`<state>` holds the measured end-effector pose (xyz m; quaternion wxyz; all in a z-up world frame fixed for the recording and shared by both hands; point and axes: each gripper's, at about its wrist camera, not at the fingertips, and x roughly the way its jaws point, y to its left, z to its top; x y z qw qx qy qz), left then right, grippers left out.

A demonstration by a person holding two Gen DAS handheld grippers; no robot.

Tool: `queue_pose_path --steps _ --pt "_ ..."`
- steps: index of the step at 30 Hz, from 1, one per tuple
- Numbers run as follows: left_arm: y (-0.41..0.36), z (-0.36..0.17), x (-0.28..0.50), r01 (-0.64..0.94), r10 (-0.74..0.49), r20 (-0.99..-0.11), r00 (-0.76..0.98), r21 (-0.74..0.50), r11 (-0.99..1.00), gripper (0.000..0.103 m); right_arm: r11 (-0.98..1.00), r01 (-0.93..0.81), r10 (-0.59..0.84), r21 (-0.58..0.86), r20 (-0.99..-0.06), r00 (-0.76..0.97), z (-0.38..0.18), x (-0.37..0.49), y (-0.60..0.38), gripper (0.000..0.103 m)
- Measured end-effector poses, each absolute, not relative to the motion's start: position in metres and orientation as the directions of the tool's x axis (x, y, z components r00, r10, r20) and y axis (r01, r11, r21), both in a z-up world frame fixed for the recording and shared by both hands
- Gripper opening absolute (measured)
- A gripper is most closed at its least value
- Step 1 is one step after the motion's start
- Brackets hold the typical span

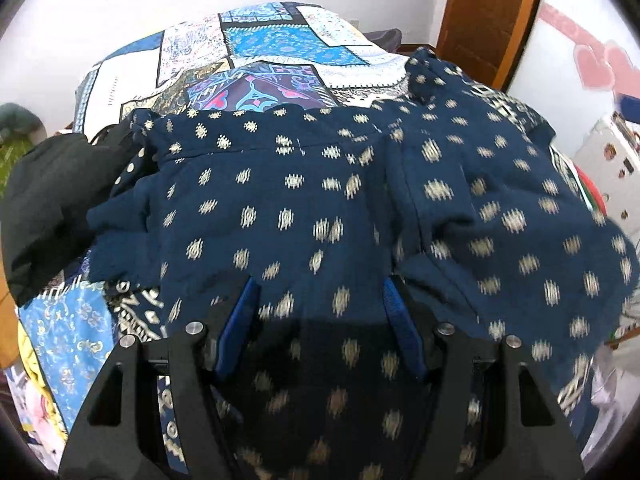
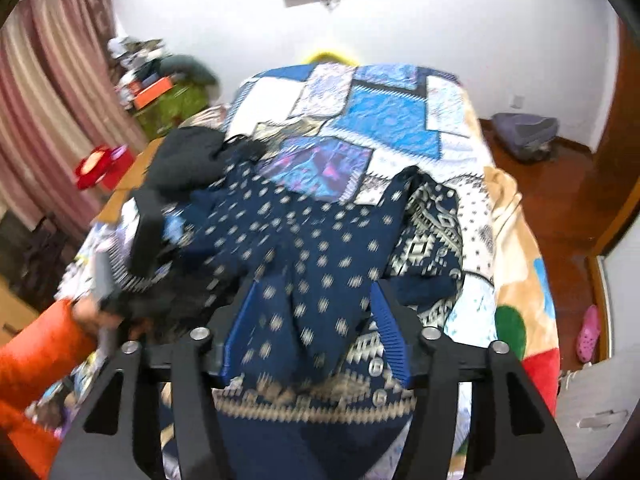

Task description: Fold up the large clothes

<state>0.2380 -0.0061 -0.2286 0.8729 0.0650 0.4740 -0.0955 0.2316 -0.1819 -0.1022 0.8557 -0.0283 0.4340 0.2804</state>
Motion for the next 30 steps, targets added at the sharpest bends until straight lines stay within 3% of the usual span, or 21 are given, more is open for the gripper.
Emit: queue_pose_path --steps 6,10,17,23,30 --pt "0.013 -0.221 0.212 0.233 -0.087 -0.827 0.556 0.055 0.971 0.065 0.866 -0.468 0.382 0.178 -0.838 0.389 -0.161 0.245 -0.159 0.055" --pt "0.042 -0.21 0.202 0.17 -0.1 -0.804 0.586 0.001 0.985 0.065 0.875 -0.446 0.36 0.186 -0.867 0.345 -0.185 0.242 -0.162 0.055" --pt "0.103 -0.193 0.213 -0.017 -0.043 -0.776 0.63 -0.069 0.997 0.065 0.873 -0.432 0.409 0.225 -0.82 0.4 -0.154 0.242 -0.188 0.055" --pt "0.159 -0.187 0.239 -0.168 -0.066 -0.761 0.645 -0.226 0.959 0.065 0.908 -0.324 0.405 0.264 -0.748 0.526 -0.125 0.264 -0.231 0.055" --pt "0.199 -0.232 0.276 -0.242 -0.243 -0.78 0.576 -0.447 0.861 0.065 0.902 -0.185 0.429 0.391 -0.754 0.498 -0.151 0.303 -0.265 0.055"
